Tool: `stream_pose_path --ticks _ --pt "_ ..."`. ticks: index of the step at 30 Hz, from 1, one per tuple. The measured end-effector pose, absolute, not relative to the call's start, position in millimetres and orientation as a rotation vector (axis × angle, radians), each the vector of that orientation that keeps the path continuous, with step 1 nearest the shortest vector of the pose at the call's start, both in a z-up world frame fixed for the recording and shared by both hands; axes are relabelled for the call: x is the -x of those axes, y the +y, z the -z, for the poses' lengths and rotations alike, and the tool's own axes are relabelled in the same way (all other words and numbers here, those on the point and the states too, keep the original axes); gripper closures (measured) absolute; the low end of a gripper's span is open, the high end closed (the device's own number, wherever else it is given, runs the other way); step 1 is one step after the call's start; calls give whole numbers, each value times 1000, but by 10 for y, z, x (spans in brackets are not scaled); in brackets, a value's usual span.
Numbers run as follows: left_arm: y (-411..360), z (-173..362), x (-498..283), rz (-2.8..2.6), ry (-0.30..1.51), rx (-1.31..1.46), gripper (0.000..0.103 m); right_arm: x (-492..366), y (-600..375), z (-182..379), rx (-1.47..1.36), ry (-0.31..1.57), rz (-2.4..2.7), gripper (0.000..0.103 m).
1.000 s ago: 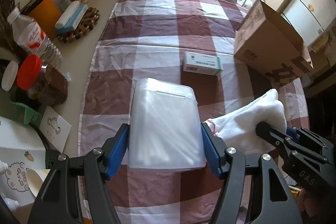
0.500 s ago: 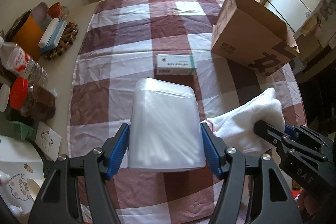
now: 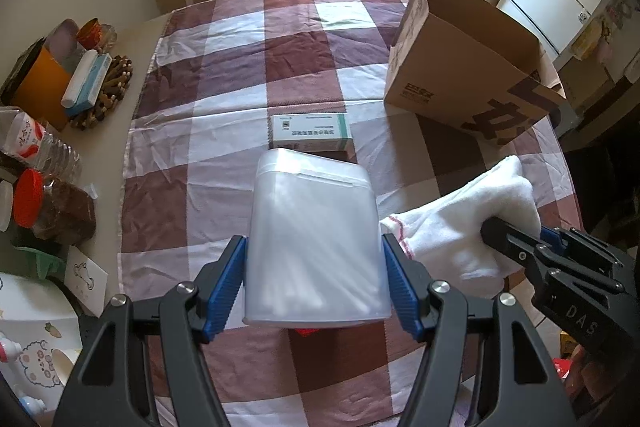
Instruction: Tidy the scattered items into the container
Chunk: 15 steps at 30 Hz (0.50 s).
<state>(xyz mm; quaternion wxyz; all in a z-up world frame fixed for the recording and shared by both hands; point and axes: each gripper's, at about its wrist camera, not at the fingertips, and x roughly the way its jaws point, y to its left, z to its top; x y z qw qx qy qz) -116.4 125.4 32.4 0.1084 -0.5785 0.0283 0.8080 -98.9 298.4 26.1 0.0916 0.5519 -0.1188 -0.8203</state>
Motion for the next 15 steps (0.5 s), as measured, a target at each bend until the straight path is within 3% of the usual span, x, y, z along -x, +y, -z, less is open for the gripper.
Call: stream_pose_path --ticks 15 --pt "1803 -270 1194 -2292 174 1672 36 939 3404 -246 -1661 -417 2490 75"
